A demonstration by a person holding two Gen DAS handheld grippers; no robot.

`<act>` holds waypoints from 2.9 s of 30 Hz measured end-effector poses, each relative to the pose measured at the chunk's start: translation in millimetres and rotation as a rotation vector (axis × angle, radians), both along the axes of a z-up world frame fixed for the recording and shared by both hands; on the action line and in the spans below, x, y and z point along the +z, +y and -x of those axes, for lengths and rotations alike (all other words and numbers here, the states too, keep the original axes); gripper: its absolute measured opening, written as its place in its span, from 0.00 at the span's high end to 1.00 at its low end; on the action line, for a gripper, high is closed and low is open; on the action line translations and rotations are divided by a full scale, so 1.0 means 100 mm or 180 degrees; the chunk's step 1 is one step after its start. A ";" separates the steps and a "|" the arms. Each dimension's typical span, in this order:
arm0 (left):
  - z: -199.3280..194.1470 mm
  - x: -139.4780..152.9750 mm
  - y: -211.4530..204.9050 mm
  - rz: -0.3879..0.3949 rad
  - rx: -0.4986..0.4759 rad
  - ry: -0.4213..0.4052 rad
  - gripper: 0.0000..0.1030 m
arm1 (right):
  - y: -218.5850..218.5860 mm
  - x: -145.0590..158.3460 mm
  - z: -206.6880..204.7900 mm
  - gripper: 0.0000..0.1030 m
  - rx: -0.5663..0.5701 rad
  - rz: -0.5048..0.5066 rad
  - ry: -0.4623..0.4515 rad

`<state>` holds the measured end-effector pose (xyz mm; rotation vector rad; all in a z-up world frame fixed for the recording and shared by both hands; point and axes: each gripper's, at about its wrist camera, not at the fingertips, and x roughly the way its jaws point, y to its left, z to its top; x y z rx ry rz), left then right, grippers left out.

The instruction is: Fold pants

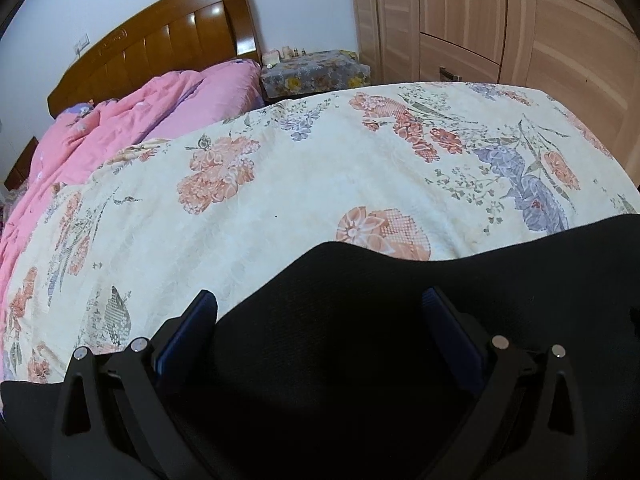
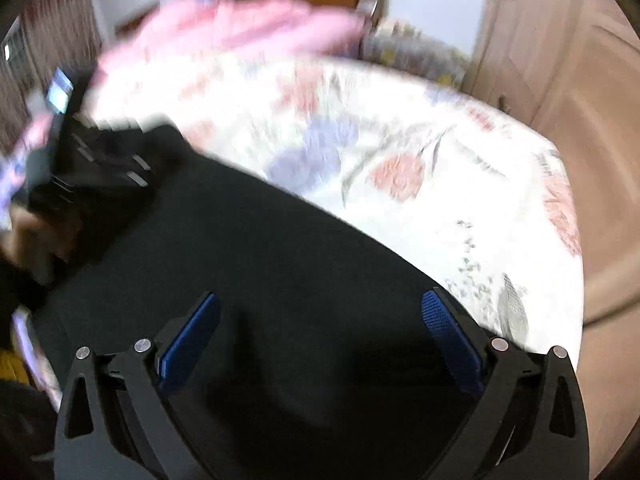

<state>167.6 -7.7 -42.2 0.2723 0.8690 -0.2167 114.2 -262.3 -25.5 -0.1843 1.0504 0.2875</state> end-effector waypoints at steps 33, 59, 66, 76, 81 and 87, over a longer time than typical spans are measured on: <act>0.17 0.19 0.17 0.0077 0.0154 -0.0205 0.02 | 0.28 0.01 1.51 0.05 -0.0628 0.0173 -0.0561; 1.35 0.10 3.32 0.0383 0.1578 0.0173 0.02 | 2.64 -0.16 0.12 0.04 0.0987 -0.0091 -0.0142; 0.86 0.16 3.85 0.0505 0.1811 0.0238 0.02 | 2.79 0.04 -0.10 0.04 0.0925 -0.0303 -0.0331; 0.82 -0.04 4.01 0.0630 0.1846 0.0239 0.01 | 2.75 -0.16 -0.29 0.04 0.0757 -0.0240 -0.0298; 0.83 -0.04 4.01 0.0624 0.1839 0.0210 0.01 | 2.74 -0.16 -0.29 0.04 0.0708 -0.0232 -0.0298; 0.83 -0.04 4.01 0.0627 0.1834 0.0198 0.01 | 2.73 -0.10 -0.22 0.04 0.0424 -0.0054 -0.0213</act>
